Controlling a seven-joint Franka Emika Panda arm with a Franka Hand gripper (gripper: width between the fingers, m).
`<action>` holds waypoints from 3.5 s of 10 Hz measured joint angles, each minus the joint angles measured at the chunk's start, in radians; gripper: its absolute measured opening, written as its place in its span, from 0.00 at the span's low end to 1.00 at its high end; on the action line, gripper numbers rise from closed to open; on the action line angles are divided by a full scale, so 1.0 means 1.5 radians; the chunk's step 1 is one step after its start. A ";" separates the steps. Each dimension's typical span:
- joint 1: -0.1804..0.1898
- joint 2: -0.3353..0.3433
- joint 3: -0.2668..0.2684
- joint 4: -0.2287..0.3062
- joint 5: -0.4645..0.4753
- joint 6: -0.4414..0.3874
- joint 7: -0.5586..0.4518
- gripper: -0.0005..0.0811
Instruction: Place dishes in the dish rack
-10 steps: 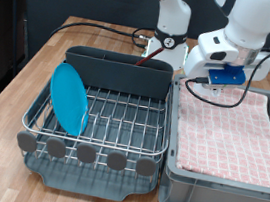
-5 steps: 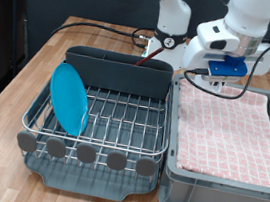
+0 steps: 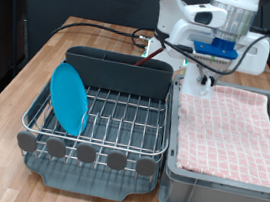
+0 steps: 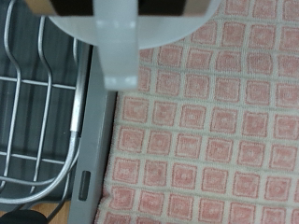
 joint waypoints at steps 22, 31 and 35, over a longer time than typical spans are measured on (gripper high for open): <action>-0.045 0.232 -0.042 0.230 0.034 0.127 0.007 0.09; -0.122 0.313 0.021 0.289 0.115 0.135 -0.075 0.09; -0.162 0.350 0.056 0.340 0.136 0.081 -0.123 0.09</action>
